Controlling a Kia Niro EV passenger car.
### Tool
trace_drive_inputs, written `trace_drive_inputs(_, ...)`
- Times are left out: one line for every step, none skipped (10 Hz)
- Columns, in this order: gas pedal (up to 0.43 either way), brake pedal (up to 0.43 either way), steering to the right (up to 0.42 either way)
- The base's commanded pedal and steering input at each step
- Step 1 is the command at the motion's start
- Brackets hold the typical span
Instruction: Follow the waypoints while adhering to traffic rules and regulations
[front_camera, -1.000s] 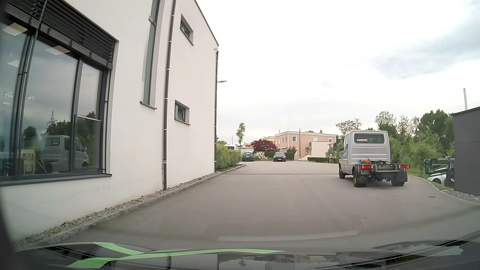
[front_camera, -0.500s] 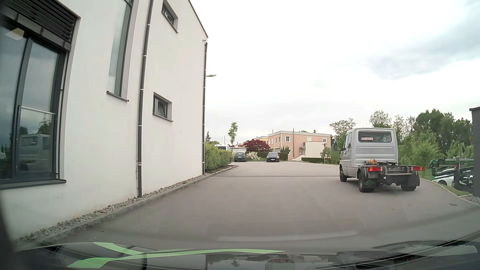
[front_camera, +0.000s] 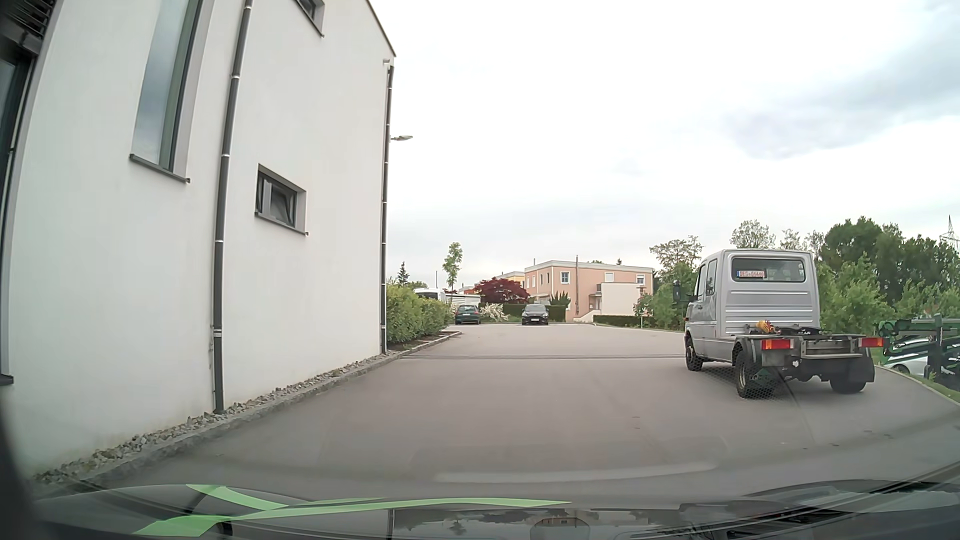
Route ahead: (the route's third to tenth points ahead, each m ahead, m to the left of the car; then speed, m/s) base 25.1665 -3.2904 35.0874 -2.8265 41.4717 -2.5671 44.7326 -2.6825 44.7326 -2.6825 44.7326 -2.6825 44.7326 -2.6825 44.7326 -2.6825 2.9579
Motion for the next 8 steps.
trace_drive_inputs(0.008,0.0,0.039)
trace_drive_inputs(0.008,0.0,0.036)
trace_drive_inputs(0.008,0.0,0.034)
trace_drive_inputs(0.02,0.0,0.03)
trace_drive_inputs(0.02,0.0,0.026)
trace_drive_inputs(0.02,0.0,0.024)
trace_drive_inputs(0.02,0.0,0.024)
trace_drive_inputs(0.028,0.0,0.024)
